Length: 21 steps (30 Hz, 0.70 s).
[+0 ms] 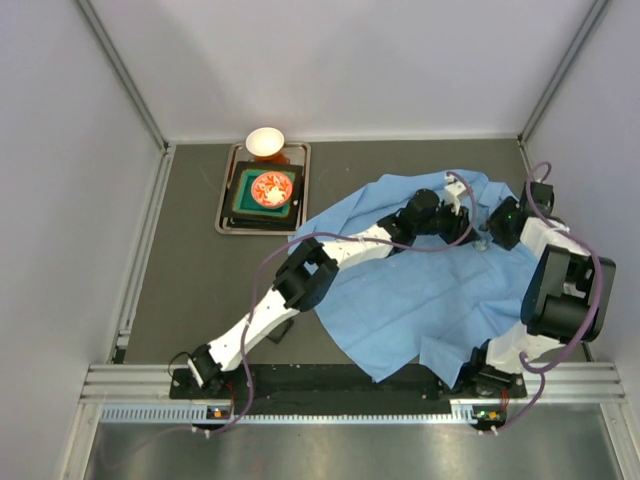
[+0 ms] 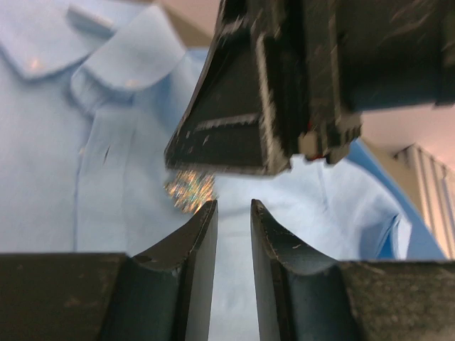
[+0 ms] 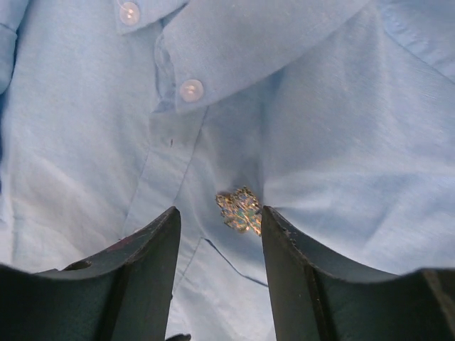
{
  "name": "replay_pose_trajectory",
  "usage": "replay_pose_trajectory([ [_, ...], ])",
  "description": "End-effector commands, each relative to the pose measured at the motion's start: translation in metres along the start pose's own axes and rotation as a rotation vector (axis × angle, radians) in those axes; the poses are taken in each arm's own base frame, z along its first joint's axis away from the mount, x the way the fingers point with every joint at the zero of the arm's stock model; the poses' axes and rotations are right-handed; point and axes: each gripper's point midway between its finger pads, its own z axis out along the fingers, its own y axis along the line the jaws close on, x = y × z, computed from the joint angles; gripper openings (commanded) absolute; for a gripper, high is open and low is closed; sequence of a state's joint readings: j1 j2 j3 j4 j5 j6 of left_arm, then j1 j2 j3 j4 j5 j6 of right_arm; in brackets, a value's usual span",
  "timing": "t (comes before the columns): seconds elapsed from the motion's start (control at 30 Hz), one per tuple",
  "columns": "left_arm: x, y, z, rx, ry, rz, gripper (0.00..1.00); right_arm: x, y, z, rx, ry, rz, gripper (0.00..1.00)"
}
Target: Remove the brooch from the garment
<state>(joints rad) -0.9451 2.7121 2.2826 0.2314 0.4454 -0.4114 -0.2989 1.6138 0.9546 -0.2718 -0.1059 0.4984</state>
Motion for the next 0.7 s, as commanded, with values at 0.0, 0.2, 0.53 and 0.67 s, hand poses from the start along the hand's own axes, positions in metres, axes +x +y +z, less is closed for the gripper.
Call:
replay_pose_trajectory([
  [0.0, -0.038, -0.032, 0.014, 0.106, -0.150, -0.005, 0.30, -0.012, -0.014, -0.013, 0.027, -0.058, 0.030, 0.50],
  [0.2, -0.028, -0.026, 0.020, 0.106, -0.158, -0.045, 0.29, -0.007, -0.018, -0.011, -0.001, -0.024, 0.073, 0.46],
  [0.53, -0.016, -0.008, 0.016, 0.074, -0.114, -0.132, 0.24, 0.019, -0.010, 0.000, -0.091, 0.055, 0.137, 0.45],
  [0.67, -0.007, 0.000, 0.013, 0.042, -0.076, -0.163, 0.24, 0.025, -0.006, 0.003, -0.122, 0.068, 0.172, 0.47],
])
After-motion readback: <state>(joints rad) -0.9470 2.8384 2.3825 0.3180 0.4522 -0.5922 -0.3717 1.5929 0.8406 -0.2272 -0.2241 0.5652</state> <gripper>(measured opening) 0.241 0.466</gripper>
